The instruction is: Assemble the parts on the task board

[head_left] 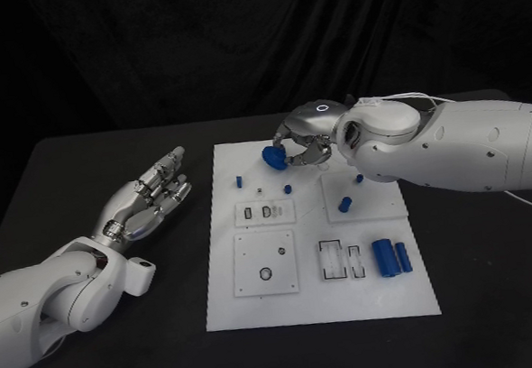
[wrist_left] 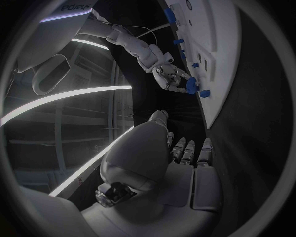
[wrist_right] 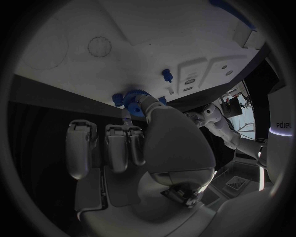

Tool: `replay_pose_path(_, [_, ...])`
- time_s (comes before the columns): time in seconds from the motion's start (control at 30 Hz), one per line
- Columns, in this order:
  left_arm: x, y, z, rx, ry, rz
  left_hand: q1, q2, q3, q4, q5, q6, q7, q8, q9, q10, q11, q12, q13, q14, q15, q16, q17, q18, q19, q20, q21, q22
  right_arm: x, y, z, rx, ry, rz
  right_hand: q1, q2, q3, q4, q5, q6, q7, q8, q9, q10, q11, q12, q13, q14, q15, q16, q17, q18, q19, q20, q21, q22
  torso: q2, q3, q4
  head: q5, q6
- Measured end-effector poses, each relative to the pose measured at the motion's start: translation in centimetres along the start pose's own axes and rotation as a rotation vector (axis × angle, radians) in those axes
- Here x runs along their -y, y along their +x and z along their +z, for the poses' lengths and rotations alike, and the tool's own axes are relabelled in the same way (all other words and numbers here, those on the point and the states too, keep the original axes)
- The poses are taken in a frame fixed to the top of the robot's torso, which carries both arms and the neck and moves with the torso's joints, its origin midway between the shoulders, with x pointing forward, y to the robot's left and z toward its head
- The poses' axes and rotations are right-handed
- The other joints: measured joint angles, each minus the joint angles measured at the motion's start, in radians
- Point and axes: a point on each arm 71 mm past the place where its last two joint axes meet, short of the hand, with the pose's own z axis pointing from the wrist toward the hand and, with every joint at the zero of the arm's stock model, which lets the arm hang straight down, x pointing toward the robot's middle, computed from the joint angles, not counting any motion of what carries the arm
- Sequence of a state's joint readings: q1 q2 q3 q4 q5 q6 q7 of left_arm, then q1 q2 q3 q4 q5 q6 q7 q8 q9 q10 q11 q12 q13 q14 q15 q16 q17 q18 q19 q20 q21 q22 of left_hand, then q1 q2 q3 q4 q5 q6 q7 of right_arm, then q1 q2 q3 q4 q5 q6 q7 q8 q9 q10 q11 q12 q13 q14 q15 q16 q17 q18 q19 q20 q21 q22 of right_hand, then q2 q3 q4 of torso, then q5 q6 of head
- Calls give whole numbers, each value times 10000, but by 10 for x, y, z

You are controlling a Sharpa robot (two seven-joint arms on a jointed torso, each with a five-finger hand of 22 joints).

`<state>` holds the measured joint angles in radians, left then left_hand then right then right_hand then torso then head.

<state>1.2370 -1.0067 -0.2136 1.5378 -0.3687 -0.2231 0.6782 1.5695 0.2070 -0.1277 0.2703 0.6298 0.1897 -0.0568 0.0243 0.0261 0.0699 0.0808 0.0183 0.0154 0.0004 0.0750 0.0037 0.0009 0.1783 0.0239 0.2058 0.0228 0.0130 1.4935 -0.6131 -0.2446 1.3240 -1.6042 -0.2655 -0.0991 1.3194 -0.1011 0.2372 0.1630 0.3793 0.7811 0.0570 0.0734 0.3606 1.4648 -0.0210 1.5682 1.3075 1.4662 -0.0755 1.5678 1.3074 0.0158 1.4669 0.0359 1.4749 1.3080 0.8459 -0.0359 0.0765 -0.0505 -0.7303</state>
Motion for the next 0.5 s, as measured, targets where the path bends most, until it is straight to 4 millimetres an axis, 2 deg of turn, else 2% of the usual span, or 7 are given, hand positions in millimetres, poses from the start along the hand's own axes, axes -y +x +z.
replay_pose_path(0.2, [0,0,0,-2,-1,-1,0,0,0,0,0,0,0,0,-1,0,0,0,0,0,0,0,0,0,0,0,0,0,0,0,0,-3,-27,7,0,0,3,-3,0,-100,-78,-38,-73,0,0,0,0,-1,-1,0,0,0,0,0,-46,-1,-1,0,-2,1,-6])
replay_pose_path(0.23, [0,0,0,-1,-2,-1,0,0,16,16,0,0,0,0,0,0,0,0,0,0,0,0,1,-1,0,0,0,0,-1,0,-1,-3,-32,8,-2,-3,3,-3,0,-136,-41,-38,-84,0,0,0,0,-1,-1,0,0,0,0,0,-46,-1,-1,0,-2,1,-6])
replay_pose_path(0.5, [0,-1,0,5,-10,7,0,0,28,28,0,-23,23,0,-1,0,0,0,0,0,0,0,2,-1,0,0,0,0,-1,0,-1,12,-81,20,-92,-93,3,-3,0,-318,-81,-87,-223,0,0,0,-1,-1,-2,0,0,0,0,0,-94,-2,-2,-1,1,-4,-22])
